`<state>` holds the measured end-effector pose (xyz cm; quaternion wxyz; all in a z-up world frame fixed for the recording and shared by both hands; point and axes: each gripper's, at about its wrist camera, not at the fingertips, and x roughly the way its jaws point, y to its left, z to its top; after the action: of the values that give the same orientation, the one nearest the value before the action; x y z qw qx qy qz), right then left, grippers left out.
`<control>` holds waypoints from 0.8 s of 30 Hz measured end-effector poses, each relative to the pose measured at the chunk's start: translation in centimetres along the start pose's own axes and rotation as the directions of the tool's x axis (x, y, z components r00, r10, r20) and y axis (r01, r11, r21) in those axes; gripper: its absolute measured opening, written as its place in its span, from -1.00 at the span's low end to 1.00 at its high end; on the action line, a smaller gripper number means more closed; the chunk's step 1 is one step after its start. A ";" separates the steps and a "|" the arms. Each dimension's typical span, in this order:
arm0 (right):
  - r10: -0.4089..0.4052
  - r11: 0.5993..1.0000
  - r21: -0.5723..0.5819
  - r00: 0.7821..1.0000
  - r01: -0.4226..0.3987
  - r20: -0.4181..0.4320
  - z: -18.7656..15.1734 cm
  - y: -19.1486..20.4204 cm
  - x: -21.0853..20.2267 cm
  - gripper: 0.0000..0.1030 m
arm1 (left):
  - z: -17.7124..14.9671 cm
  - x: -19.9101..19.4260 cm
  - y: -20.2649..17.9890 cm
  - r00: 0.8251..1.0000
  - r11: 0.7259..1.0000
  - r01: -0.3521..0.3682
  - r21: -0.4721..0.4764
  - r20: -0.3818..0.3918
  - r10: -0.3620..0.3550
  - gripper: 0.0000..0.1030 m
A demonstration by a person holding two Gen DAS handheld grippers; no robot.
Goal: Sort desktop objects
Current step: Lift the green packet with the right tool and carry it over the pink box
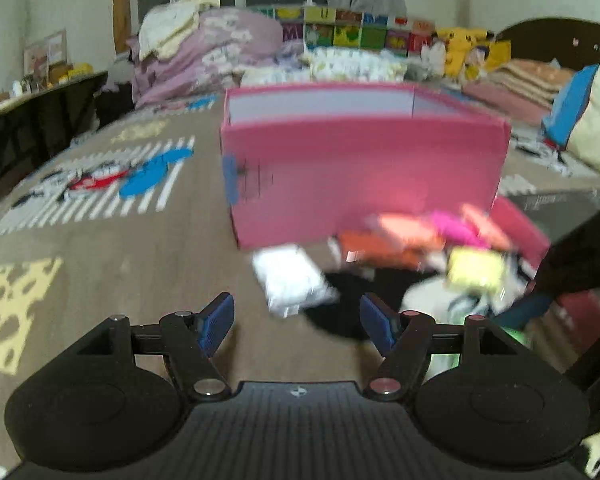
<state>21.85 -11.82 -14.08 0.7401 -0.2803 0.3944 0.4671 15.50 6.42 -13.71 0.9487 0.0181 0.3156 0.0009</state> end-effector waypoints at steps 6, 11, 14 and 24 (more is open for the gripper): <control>-0.042 0.997 -0.060 0.999 0.042 -0.008 0.6 1.0 -0.2 0.01 | -1.3 0.7 0.8 0.999 1.000 0.019 0.001 -0.031 -0.019 0.33; -0.017 0.997 -0.071 0.999 0.013 -0.044 1.5 1.0 -0.9 -0.05 | -1.3 0.3 1.5 0.998 0.997 0.053 -0.048 -0.033 -0.055 0.33; -0.012 0.997 -0.078 0.999 0.008 -0.048 2.0 1.1 -1.6 -0.06 | -1.2 0.0 1.6 0.997 0.996 0.073 -0.060 -0.027 -0.075 0.33; -0.037 0.999 0.008 0.999 0.037 0.028 5.2 -2.0 -6.7 -0.06 | -1.5 -0.4 1.7 0.995 0.994 0.091 -0.058 -0.030 -0.093 0.33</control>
<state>23.66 -11.73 -5.57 0.7550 -0.2785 0.3804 0.4557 14.31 8.16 -14.61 0.9427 -0.0232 0.3312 -0.0335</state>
